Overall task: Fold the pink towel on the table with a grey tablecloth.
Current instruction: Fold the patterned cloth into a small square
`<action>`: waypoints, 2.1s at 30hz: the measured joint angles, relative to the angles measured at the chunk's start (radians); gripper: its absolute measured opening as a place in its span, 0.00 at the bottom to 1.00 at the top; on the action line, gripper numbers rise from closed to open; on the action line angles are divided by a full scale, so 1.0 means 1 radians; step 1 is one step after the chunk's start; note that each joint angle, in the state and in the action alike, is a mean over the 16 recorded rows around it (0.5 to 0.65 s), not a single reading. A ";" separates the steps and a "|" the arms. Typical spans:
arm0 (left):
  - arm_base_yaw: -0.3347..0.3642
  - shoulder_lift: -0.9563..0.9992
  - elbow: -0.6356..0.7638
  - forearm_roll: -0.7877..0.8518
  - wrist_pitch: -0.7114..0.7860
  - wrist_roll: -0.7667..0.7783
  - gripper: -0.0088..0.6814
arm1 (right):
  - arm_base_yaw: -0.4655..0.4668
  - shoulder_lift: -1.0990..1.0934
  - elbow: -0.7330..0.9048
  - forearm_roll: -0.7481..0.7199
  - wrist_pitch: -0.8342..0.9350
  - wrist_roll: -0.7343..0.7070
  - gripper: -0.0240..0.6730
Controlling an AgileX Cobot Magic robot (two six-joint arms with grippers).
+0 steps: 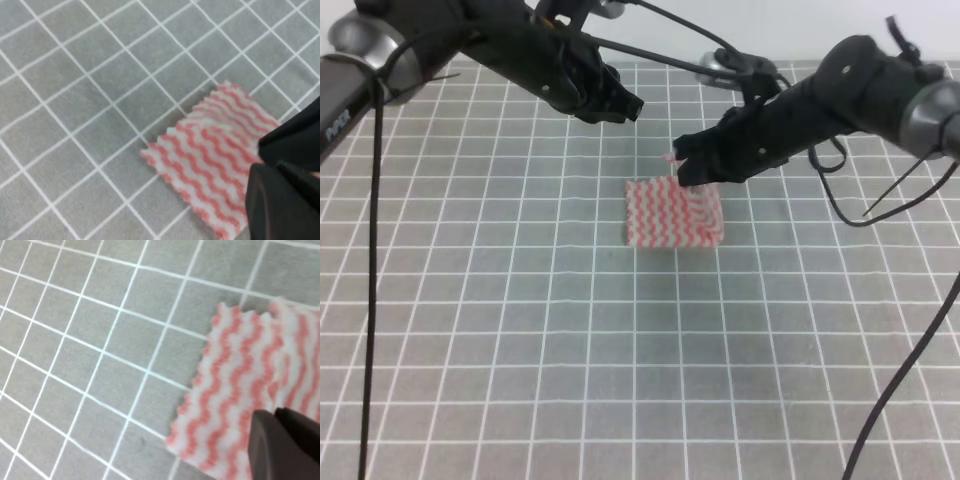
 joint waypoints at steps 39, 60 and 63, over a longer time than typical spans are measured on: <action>0.003 -0.009 0.000 -0.003 0.014 0.018 0.01 | 0.086 0.115 0.000 0.179 -0.137 -0.051 0.02; 0.005 -0.007 0.000 -0.003 0.041 0.042 0.01 | 0.066 0.121 -0.028 0.283 0.017 -0.205 0.20; 0.006 -0.007 0.000 -0.003 0.044 0.046 0.01 | 0.059 0.127 -0.037 0.247 0.045 -0.216 0.15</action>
